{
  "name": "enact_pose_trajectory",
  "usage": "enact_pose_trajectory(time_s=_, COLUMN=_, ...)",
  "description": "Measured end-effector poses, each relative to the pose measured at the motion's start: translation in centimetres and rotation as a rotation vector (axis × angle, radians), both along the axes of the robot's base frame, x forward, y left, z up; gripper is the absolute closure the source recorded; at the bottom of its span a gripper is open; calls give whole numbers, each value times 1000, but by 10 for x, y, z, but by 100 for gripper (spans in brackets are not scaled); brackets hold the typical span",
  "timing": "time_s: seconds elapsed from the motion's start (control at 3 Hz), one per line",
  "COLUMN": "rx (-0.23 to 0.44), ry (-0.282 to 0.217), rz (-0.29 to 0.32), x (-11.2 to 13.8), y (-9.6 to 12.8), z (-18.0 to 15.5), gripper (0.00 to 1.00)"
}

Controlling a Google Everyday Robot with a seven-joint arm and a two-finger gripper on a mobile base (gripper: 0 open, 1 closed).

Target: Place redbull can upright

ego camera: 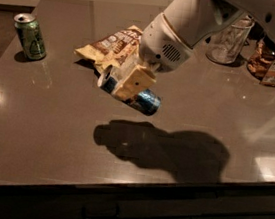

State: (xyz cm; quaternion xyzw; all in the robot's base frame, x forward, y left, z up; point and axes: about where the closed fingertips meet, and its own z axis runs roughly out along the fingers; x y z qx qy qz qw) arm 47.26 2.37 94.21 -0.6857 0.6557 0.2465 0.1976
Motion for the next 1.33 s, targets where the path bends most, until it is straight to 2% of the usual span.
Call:
enact_pose_trajectory(time_s=0.67, rx=405, ry=66, rz=-155, x=18, y=-9, z=9, gripper=100)
enact_pose_trajectory(time_s=1.33, rx=735, ry=48, rz=-248, x=25, y=-24, z=4, gripper=100)
